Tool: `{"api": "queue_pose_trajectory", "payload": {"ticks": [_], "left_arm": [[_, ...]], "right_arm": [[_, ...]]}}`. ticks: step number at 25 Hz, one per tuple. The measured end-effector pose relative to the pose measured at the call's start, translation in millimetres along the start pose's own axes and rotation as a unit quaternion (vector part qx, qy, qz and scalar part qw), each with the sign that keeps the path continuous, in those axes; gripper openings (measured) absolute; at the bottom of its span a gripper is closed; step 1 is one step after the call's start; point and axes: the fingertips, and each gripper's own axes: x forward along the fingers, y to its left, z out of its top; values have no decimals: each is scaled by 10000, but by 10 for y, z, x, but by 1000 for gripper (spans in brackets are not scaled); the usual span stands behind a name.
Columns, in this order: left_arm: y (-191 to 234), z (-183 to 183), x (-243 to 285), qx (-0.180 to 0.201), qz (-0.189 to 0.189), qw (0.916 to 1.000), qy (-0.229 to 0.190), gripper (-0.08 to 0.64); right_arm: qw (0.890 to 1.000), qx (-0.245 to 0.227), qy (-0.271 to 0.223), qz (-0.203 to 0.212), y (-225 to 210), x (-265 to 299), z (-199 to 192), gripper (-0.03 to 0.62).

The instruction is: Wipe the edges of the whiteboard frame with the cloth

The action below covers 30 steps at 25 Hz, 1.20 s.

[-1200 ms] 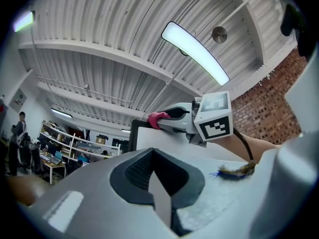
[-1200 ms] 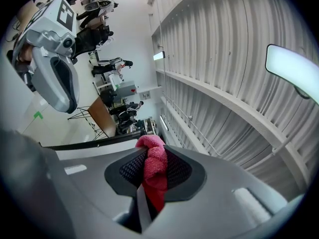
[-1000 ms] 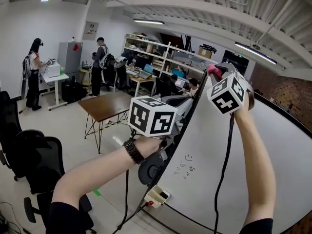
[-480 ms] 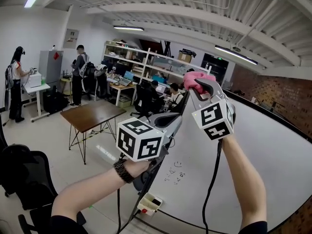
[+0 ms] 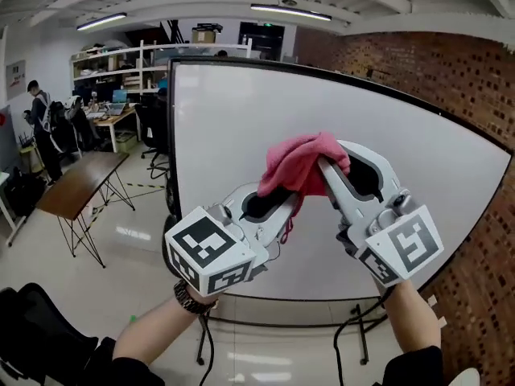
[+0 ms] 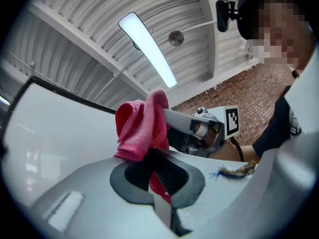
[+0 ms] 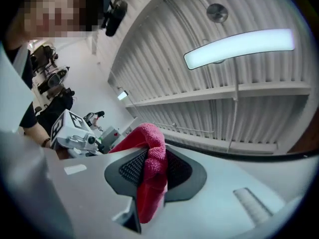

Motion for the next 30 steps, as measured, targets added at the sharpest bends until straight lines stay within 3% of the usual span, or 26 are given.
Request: {"api": "queue_pose_trajectory", "payload": {"ticks": [2,4,7,10,12,15,19,23,30], "left_arm": [[-319,-337,346,-303,-304,9990,-106,2],[-717,-797,564,-963,-468,9940,-204,3],[-1269,-1669,864,-2081,-581,9764,57,2],[-1830,-2316,1058,-2650,-742,9603,451,2],[-2157,-2579,1118,-2778,-838,9546,681,3],[-2539,-2768,1259,-2748,-985,9523,886,3],[-3048,-2900,1405,-2788,-1263,9466,1016,2],[-3340,-2990,1401,-2992,-1549,9349,1117,3],[-3259,-3027,1309,-2951,-1708,9316,1256,3]], "right_arm": [[9989,314,151,-307,-188,-547,-316,78],[9936,743,477,-711,-284,-1124,-592,78],[9819,1151,1082,-1048,-268,-1896,-1128,78],[9717,1294,1675,-1047,-168,-2612,-1645,78],[9627,1450,2010,-1081,-141,-3089,-1927,78],[9448,1796,2453,-1220,-184,-3745,-2282,78],[9164,2248,2749,-1845,-152,-4477,-2548,78],[9125,2370,2428,-2284,49,-4618,-2548,78],[9045,3057,2101,-2105,294,-4465,-2661,78]]}}
